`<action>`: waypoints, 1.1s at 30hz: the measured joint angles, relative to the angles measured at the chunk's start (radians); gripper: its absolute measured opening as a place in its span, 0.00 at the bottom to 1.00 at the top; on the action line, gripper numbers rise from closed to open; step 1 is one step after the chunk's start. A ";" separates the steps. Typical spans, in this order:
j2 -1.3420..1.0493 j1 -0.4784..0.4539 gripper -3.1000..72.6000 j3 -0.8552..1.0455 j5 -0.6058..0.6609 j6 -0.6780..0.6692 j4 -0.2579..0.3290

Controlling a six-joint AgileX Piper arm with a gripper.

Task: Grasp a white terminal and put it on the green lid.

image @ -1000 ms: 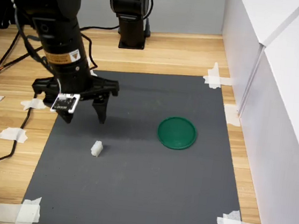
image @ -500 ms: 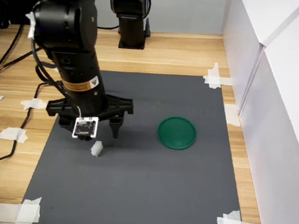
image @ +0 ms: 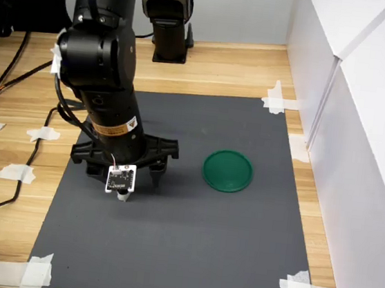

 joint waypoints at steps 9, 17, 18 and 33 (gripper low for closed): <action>0.013 0.000 0.97 0.000 -0.004 -0.005 0.000; 0.013 -0.029 0.97 0.000 -0.004 -0.014 -0.007; 0.013 -0.034 0.97 0.000 -0.004 -0.014 -0.008; 0.023 -0.059 0.97 0.000 -0.025 -0.064 0.000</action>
